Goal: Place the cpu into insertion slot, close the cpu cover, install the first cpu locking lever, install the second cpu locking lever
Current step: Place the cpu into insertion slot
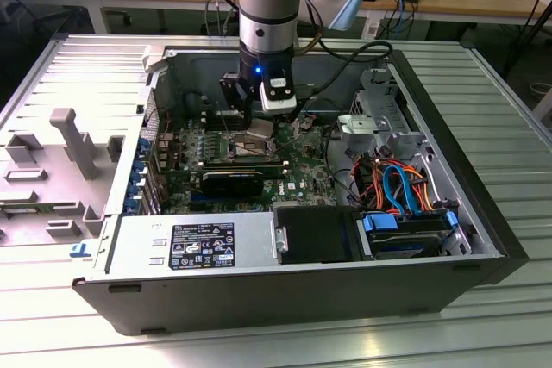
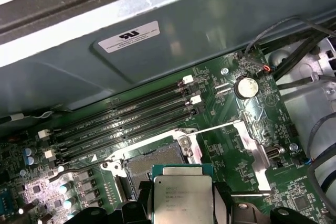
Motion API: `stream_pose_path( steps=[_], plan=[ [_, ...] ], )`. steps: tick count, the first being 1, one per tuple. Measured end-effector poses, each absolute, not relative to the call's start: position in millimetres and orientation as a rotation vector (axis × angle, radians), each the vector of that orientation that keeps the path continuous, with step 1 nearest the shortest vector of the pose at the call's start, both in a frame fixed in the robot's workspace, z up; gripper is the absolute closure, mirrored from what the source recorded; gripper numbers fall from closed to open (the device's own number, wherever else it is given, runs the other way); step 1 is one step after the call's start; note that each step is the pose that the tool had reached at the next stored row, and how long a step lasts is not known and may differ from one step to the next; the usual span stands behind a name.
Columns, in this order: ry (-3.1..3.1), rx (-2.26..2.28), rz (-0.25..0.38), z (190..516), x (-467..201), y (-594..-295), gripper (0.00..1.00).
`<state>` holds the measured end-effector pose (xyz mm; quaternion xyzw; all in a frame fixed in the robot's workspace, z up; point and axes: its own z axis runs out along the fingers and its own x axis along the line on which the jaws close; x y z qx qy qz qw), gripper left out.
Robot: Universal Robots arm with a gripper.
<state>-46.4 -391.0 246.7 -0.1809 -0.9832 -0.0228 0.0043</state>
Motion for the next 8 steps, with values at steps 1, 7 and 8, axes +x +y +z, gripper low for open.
stream_pose_path(
  steps=[1,7,8],
  plan=[
    [-3.080,-0.571,-0.072,246.7,-46.4,-391.0,0.45],
    [-3.076,-0.593,-0.071,246.5,-46.2,-391.0,0.45],
    [-3.076,-0.595,-0.071,246.5,-46.2,-391.0,0.45]
  ],
)
